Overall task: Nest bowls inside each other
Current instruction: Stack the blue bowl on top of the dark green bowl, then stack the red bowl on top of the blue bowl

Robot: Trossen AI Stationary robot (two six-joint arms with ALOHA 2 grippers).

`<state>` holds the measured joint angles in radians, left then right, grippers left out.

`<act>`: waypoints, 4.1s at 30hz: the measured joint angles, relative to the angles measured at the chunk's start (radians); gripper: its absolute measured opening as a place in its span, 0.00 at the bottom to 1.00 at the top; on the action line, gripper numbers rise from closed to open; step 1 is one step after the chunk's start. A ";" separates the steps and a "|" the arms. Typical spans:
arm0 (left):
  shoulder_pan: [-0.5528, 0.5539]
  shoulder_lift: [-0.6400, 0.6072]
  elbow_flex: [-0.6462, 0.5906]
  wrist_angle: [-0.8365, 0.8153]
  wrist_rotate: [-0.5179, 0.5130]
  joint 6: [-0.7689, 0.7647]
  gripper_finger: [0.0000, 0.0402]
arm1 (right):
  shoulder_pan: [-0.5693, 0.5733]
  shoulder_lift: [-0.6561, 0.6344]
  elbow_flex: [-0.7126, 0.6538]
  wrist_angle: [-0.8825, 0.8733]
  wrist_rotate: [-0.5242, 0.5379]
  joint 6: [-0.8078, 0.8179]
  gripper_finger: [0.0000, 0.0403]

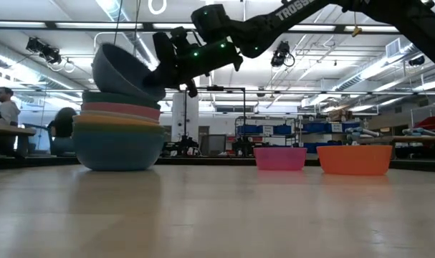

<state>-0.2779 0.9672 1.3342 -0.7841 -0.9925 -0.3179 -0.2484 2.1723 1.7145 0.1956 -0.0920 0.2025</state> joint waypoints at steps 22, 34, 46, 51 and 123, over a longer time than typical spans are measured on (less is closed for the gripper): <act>0.001 0.000 0.000 -0.052 0.001 -0.031 0.38 | 0.019 -0.126 0.002 -0.122 0.044 -0.093 0.28; 0.001 0.000 0.000 -0.153 -0.002 -0.108 0.38 | 0.026 -0.184 0.002 -0.351 0.108 -0.132 0.27; 0.001 0.002 -0.018 -0.339 0.061 -0.297 0.38 | 0.052 -0.253 0.001 -1.203 0.405 -0.164 0.26; 0.001 0.002 -0.050 -0.336 0.091 -0.318 0.38 | 0.050 -0.254 -0.019 -1.317 0.404 -0.104 0.27; 0.001 0.002 -0.095 -0.329 0.084 -0.370 0.38 | 0.083 -0.243 -0.219 -1.184 0.298 0.108 0.47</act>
<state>-0.2768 0.9688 1.2392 -1.1127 -0.9088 -0.6884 -0.1657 1.9293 1.4958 -0.9887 0.2064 0.3108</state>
